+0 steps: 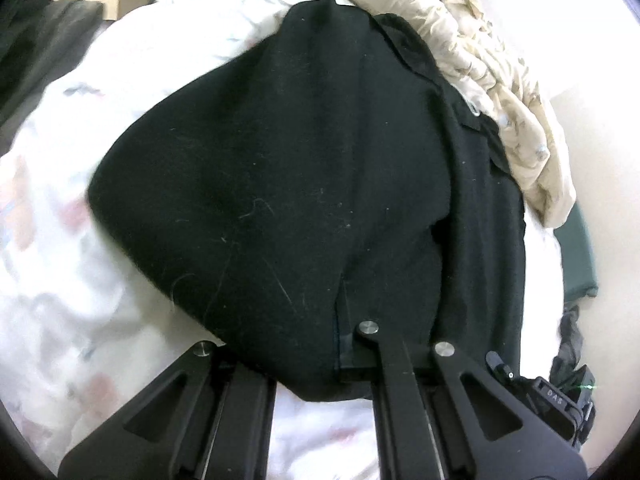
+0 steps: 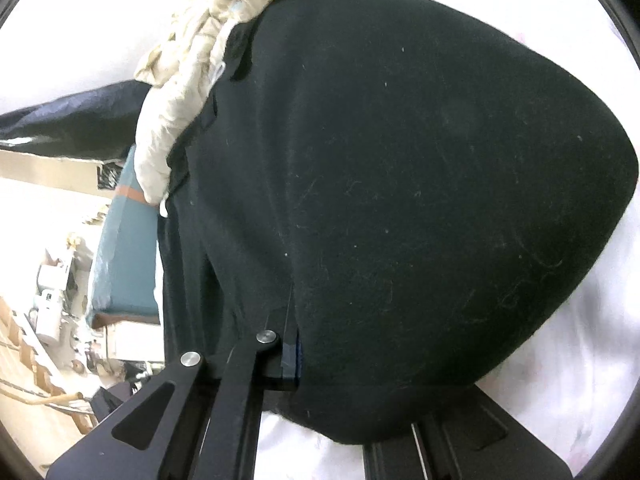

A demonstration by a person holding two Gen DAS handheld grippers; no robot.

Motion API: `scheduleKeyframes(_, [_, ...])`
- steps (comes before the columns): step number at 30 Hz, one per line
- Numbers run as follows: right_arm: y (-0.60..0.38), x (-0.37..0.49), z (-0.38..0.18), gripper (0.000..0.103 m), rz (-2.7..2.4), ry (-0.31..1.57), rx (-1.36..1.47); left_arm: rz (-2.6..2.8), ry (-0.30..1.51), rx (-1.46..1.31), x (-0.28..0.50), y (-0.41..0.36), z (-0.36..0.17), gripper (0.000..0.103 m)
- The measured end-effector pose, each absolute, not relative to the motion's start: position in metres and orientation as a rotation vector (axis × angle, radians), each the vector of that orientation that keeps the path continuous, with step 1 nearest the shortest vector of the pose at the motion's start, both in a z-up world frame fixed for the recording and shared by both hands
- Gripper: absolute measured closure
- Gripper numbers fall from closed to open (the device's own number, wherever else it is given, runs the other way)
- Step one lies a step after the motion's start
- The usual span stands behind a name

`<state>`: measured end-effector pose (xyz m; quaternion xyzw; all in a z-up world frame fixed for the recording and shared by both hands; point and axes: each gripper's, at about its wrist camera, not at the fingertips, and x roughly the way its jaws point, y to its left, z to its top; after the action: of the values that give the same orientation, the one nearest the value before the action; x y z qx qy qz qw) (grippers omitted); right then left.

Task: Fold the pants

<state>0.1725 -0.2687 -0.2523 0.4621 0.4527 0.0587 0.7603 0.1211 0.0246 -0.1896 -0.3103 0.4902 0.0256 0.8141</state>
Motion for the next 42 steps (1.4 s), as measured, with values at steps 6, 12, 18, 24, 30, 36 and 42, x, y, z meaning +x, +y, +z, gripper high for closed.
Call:
scheduleKeyframes(6, [-0.258, 0.121, -0.249, 0.1, 0.095, 1.018, 1.009, 0.071, 1.095, -0.606, 0.071, 0.022, -0.187, 0.1])
scheduleKeyframes(12, [-0.257, 0.059, -0.237, 0.1, 0.039, 1.055, 0.954, 0.075, 1.124, -0.501, 0.008, 0.01, -0.175, 0.1])
scheduleKeyframes(18, [-0.254, -0.021, -0.225, 0.1, 0.017, 1.111, 0.92, 0.049, 1.173, -0.385, -0.072, -0.001, -0.158, 0.1])
scheduleKeyframes(24, [-0.251, -0.12, -0.227, 0.099, -0.047, 1.187, 0.982, 0.031, 1.276, -0.356, -0.155, 0.0, -0.154, 0.099])
scheduleKeyframes(30, [-0.249, -0.127, -0.24, 0.089, -0.087, 1.236, 1.015, 0.109, 1.338, -0.287, -0.148, -0.003, -0.165, 0.062])
scheduleKeyframes(36, [-0.237, -0.13, -0.217, 0.049, -0.019, 1.256, 0.962, 0.1, 1.328, -0.288, -0.148, 0.002, -0.133, 0.022])
scheduleKeyframes(42, [-0.218, -0.135, -0.161, 0.047, 0.093, 1.294, 0.921, 0.071, 1.298, -0.47, -0.147, 0.062, -0.072, 0.022])
